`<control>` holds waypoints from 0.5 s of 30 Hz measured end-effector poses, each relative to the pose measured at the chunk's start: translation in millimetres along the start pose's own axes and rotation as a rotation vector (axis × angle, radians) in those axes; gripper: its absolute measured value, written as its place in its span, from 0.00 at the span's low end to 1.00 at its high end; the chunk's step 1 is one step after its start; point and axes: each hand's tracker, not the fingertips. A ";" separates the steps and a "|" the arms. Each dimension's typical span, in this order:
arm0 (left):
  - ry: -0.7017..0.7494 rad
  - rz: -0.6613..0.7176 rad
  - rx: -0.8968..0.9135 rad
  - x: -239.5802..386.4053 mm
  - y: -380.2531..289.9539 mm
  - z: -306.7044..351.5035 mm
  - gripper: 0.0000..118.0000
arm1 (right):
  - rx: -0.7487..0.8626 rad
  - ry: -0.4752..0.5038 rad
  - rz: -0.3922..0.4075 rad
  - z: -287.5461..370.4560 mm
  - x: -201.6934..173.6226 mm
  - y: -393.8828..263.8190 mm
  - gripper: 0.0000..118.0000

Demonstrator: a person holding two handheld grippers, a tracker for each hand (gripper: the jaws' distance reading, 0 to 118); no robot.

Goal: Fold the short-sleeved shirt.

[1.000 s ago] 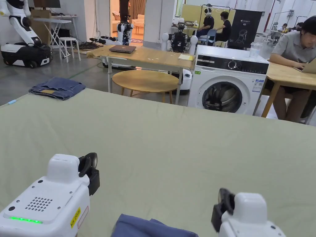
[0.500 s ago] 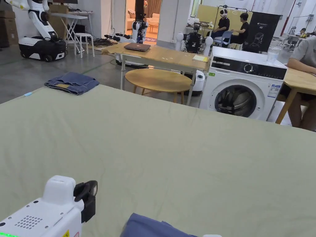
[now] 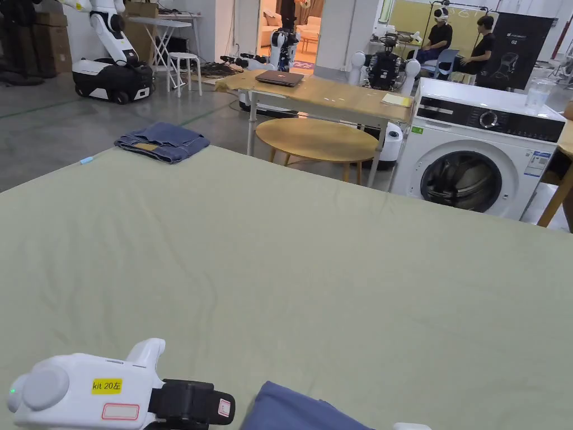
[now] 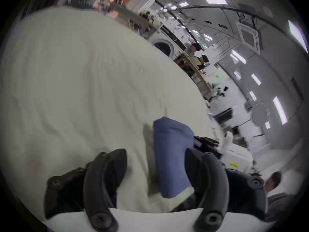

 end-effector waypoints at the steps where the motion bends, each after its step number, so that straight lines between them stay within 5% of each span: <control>1: -0.044 0.026 -0.015 -4.5 2.7 -3.3 0.64 | -0.001 0.002 0.000 0.0 0.5 0.2 0.00; 15: -0.334 0.196 -0.290 -16.9 9.1 -76.5 0.64 | -0.008 0.011 -0.010 -0.8 3.0 1.5 0.00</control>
